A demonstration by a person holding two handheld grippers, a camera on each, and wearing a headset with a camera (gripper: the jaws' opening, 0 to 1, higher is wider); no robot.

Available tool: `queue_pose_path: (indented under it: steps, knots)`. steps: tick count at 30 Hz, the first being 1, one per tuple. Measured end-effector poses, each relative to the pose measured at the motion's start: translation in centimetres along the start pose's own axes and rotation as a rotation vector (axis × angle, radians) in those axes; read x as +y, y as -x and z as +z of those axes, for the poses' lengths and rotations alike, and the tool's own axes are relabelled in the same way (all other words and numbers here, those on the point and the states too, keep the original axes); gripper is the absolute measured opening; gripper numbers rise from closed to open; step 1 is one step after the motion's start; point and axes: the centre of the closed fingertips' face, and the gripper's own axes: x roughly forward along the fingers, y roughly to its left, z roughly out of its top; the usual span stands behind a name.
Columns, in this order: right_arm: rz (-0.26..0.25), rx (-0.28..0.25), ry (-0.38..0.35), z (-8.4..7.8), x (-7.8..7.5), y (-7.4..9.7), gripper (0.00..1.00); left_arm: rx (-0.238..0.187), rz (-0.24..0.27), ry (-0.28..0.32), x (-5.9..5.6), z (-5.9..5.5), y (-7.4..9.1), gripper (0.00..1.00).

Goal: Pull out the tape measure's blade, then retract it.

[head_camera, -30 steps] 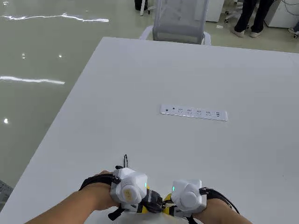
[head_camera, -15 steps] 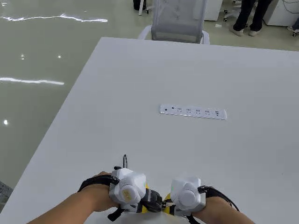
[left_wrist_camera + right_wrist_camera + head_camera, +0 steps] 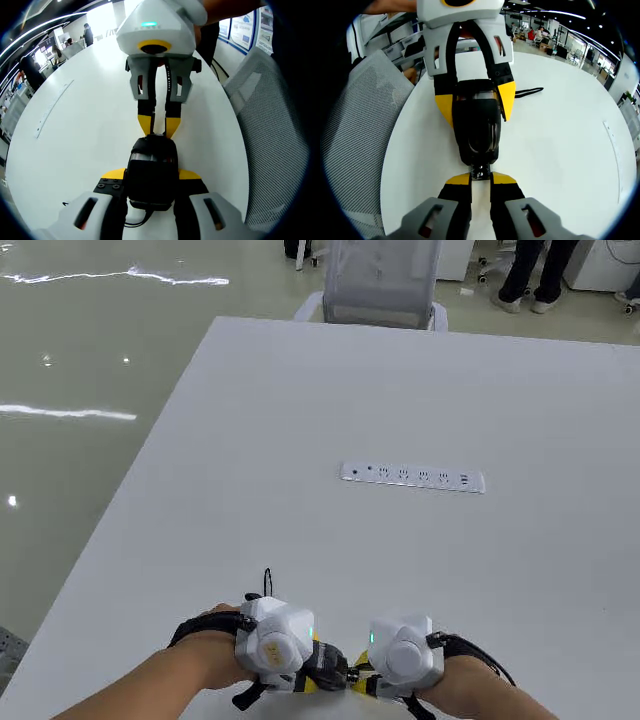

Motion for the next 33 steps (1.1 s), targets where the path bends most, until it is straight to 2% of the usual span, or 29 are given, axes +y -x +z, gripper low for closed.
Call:
queue_pose_path:
  steps: [33]
  knots:
    - [-0.006,0.023,-0.01,-2.5,-0.2,1.3,0.11,0.0,0.005,0.01,0.2,0.2,-0.2,0.31]
